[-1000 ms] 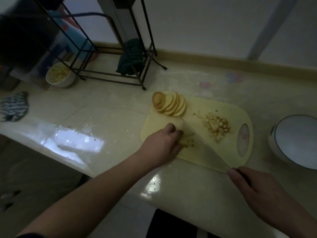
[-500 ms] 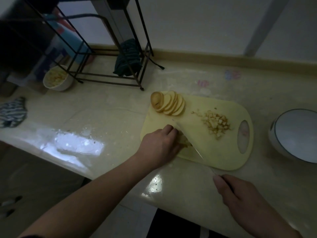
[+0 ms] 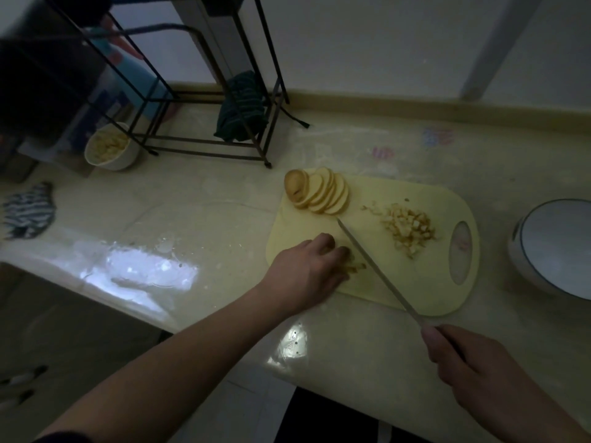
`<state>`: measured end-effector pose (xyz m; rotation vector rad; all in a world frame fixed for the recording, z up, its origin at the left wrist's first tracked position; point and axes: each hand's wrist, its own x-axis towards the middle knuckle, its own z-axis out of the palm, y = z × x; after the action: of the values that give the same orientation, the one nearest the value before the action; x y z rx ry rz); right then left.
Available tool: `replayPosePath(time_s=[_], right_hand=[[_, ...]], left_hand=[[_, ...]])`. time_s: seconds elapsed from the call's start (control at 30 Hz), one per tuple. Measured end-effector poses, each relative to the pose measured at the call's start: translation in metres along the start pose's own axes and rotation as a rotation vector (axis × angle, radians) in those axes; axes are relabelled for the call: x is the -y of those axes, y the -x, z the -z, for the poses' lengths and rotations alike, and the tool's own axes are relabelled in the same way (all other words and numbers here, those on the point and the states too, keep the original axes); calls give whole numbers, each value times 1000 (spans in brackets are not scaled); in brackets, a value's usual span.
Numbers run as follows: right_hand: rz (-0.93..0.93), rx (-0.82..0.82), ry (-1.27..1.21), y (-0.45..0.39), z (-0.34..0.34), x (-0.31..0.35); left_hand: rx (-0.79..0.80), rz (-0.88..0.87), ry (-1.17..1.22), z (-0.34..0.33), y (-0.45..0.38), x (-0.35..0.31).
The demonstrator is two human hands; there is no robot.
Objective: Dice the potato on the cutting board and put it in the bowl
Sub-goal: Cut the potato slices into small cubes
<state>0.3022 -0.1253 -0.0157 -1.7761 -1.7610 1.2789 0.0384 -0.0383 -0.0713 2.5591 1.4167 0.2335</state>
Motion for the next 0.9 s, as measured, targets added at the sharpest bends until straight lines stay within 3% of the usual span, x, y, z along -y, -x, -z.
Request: replayPosePath(time_s=[0.37, 0.47, 0.57, 0.9], right_hand=[[159, 51, -6, -20, -38, 15], [92, 74, -65, -27, -31, 15], [-23, 117, -123, -34, -15, 9], [-34, 124, -85, -30, -16, 14]], left_hand=[[-88, 213, 87, -3, 14, -9], [-117, 254, 96, -3, 15, -13], [-153, 248, 105, -5, 13, -13], [-184, 153, 7, -5, 10, -5]])
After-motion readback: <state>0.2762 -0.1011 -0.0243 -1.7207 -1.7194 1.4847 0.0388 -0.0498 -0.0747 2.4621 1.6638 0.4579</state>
